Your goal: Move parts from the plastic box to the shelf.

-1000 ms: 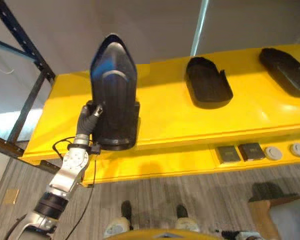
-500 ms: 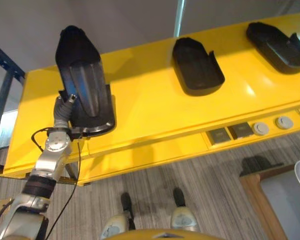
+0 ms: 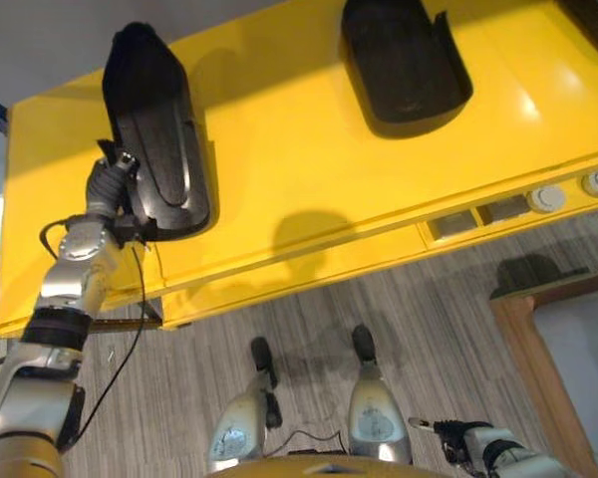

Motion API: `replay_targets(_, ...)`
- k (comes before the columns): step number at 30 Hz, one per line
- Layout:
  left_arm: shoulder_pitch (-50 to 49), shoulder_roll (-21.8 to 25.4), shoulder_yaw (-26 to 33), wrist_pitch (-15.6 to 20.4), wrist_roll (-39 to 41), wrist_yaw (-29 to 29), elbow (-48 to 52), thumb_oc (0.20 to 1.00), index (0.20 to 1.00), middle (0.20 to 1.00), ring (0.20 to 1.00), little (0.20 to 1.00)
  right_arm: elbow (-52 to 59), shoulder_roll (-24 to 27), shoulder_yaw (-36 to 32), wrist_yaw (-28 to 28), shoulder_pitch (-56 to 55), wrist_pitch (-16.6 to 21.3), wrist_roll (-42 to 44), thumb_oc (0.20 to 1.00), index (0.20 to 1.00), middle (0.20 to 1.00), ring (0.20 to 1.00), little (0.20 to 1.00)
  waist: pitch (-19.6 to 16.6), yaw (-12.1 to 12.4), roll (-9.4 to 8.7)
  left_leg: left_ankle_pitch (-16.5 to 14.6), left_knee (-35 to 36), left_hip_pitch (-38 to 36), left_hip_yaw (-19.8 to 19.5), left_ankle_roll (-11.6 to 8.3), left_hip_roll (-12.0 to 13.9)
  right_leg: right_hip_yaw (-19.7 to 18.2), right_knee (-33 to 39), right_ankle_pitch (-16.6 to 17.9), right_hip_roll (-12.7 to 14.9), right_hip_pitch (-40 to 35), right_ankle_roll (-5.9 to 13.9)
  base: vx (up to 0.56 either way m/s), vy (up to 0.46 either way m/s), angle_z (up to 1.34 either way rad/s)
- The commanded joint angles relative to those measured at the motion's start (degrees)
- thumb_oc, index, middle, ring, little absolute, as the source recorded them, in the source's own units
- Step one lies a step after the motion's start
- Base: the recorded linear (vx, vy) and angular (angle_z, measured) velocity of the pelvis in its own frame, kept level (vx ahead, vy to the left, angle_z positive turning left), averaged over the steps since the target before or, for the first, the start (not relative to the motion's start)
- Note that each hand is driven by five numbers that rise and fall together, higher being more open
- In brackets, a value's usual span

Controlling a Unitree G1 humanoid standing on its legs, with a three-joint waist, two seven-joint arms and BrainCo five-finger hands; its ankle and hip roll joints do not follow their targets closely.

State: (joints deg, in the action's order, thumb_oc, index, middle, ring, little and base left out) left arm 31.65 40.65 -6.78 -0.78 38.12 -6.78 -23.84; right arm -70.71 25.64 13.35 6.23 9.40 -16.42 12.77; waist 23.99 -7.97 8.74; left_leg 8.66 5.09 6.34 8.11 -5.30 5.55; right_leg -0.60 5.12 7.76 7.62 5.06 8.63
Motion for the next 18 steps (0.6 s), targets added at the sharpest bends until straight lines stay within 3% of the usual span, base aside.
replay_targets(1,4.95,5.64,-0.01,-0.34,0.37,3.82,-5.79,0.2,0.2,0.2,0.2,0.2,-0.69,-0.13,2.23,0.32,-0.29,-0.29,2.36,1.0,1.0,1.0,1.0,1.0,-0.02,-0.01,-2.34,-7.29,-0.09,-1.7,1.75,1.23,-1.66,2.86,-0.55,-6.18,-1.87,0.73,-4.29,-0.04,0.019,-0.01)
replay_targets(10,6.99,6.97,-3.14,-5.72,0.17,7.16,-10.01,0.2,0.2,0.2,0.2,0.2,0.09,0.55,2.39,0.44,0.45,-0.38,2.87,1.0,1.0,1.0,1.0,1.0,0.92,-0.51,-1.78,-7.03,-0.09,-1.43,2.07,0.93,-1.21,3.11,-0.45,-5.81,-1.66,1.51,-4.23,-0.01,0.012,0.0)
replay_targets(11,7.32,6.81,-3.55,-6.6,0.78,6.7,-10.32,0.231,0.231,0.231,0.231,0.231,0.26,0.47,2.54,0.39,0.58,-0.49,2.98,1.0,1.0,1.0,1.0,1.0,0.92,-0.55,-1.88,-7.03,-0.09,-1.39,2.19,0.89,-1.17,3.11,-0.32,-5.7,-1.65,1.59,-4.18,0.0,0.0,0.0)
replay_targets(12,7.74,6.65,-3.91,-7.18,0.94,5.21,-11.07,0.617,0.617,0.617,0.617,0.617,0.39,0.36,2.76,0.28,0.7,-0.53,3.2,1.0,1.0,1.0,1.0,1.0,0.92,-0.58,-2.02,-7.03,-0.09,-1.39,2.26,0.87,-1.06,3.16,-0.16,-5.54,-1.68,1.67,-4.14,0.0,0.0,0.0)
replay_targets(13,8.0,6.52,-4.2,-7.38,0.39,4.91,-11.62,0.937,0.937,0.937,0.937,0.937,0.46,0.26,2.87,0.17,0.73,-0.62,3.37,1.0,1.0,1.0,1.0,1.0,0.9,-0.62,-2.13,-7.05,-0.09,-1.43,2.32,0.85,-0.96,3.2,-0.12,-5.49,-1.71,1.7,-4.1,0.0,0.0,0.0)
replay_targets(14,8.03,6.52,-4.23,-7.37,0.38,4.91,-11.64,1.0,1.0,1.0,1.0,1.0,0.47,0.25,2.86,0.17,0.73,-0.62,3.38,1.0,1.0,1.0,1.0,1.0,0.9,-0.61,-2.14,-7.05,-0.09,-1.42,2.32,0.85,-0.95,3.21,-0.12,-5.48,-1.71,1.7,-4.1,0.0,-0.03,0.0)
replay_targets(18,8.08,5.78,-4.65,-9.45,0.02,1.92,-12.28,1.0,1.0,1.0,1.0,1.0,0.65,-0.24,3.25,0.21,0.9,-0.73,4.18,1.0,1.0,1.0,1.0,1.0,0.88,-0.47,-2.65,-6.97,-0.09,-1.5,2.41,0.69,-0.55,3.37,-0.12,-5.38,-1.9,1.71,-4.07,-0.01,-0.049,0.0)
